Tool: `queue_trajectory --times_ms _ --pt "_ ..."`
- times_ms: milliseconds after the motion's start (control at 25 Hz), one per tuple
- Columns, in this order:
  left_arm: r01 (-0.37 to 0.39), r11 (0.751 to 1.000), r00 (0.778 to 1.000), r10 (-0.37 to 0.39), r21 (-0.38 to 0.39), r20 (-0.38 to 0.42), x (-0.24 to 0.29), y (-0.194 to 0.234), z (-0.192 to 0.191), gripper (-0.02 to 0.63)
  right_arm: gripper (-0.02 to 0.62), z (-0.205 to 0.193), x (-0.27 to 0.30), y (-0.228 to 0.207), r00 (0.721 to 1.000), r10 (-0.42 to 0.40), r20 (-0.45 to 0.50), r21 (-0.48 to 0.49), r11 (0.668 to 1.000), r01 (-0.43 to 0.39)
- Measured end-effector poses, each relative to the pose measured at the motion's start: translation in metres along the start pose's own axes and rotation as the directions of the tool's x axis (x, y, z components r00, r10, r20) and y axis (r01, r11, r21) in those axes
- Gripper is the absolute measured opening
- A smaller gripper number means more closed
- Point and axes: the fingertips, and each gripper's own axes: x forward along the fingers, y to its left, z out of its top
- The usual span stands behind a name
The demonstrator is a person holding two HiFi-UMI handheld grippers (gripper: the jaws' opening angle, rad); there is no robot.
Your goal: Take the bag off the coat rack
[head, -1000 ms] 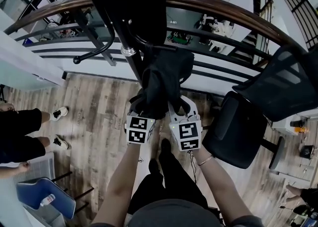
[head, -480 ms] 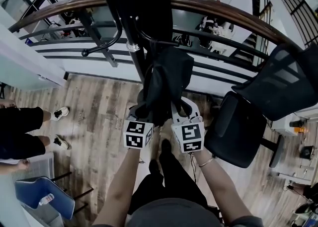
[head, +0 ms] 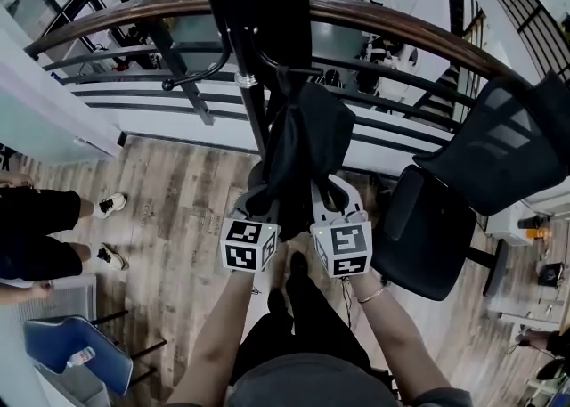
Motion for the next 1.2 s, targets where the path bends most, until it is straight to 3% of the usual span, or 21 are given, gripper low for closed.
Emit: queue_trajectory --times_ms 560,840,1200 --pt "0.064 0.998 0.996 -0.066 0.022 0.066 -0.023 -0.046 0.026 0.051 0.029 0.028 -0.051 -0.003 0.996 -0.062 0.064 0.004 0.998 0.061" --pt "0.115 0.991 0.984 -0.122 0.062 0.127 -0.048 -0.074 0.043 0.051 0.028 0.052 -0.09 0.004 0.984 -0.114 0.138 0.002 0.993 0.114" --pt "0.16 0.984 0.974 -0.171 0.08 0.151 -0.067 -0.092 0.057 0.049 0.028 0.071 -0.114 0.013 0.978 -0.125 0.166 -0.008 0.992 0.128"
